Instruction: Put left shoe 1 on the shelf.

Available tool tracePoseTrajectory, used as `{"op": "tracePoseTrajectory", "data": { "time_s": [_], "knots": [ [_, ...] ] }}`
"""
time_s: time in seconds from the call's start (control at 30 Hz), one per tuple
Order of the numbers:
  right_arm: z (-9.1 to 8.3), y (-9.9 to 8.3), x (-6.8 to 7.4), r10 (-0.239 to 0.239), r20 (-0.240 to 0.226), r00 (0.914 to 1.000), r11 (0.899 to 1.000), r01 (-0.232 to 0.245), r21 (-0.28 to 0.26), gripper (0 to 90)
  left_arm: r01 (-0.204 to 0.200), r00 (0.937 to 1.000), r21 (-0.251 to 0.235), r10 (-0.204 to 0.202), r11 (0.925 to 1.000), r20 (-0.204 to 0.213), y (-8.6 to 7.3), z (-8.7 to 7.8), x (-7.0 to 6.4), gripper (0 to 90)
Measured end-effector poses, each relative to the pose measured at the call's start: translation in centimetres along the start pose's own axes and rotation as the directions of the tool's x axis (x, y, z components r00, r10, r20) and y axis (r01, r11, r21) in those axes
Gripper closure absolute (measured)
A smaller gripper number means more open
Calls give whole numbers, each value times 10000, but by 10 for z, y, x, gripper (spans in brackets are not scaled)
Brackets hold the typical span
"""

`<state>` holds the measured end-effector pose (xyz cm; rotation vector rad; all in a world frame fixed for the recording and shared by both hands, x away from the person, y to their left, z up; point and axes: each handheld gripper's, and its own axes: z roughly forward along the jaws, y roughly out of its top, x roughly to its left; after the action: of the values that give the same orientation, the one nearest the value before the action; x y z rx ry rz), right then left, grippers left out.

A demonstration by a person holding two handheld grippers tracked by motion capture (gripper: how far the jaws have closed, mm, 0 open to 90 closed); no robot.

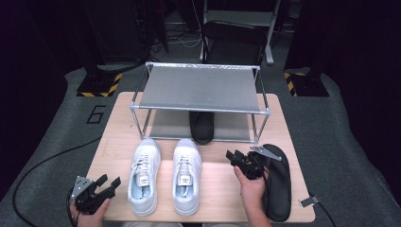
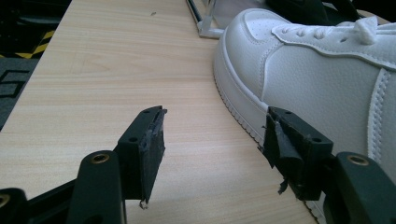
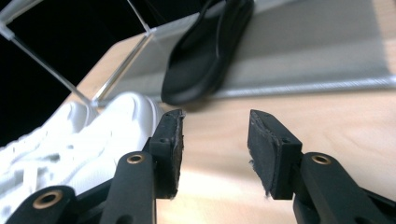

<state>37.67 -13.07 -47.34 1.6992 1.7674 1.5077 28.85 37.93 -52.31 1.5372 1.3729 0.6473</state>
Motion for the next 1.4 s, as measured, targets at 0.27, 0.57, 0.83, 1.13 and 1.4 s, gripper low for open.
{"op": "tracePoseTrajectory", "data": {
  "time_s": [0.27, 0.57, 0.83, 1.13, 1.4],
  "knots": [
    [-42, -21, -8, -977, 205, 9950, 9952, 976, 37, 530, 56, 9999, 72, -55, 10000, -122, 0, 0, 1, 380],
    [-95, -39, -30, -910, 1148, 9892, 9947, 957, -367, 531, 28, 9999, 180, -25, 9998, -166, 0, -1, 0, 380],
    [-102, -52, -55, -505, 1876, 9809, 9980, 567, -278, 547, 106, 9998, 34, -106, 9999, -183, 0, 1, 1, 380],
    [-97, -56, -57, -795, 2367, 9683, 9968, 784, 141, 617, 137, 9998, 64, -136, 9999, -156, 0, 0, 1, 380],
    [-92, -58, -63, -559, 2568, 9649, 9982, 484, 356, 688, 99, 9999, 139, -98, 9999, -79, 0, 0, 1, 380]
  ]
}}
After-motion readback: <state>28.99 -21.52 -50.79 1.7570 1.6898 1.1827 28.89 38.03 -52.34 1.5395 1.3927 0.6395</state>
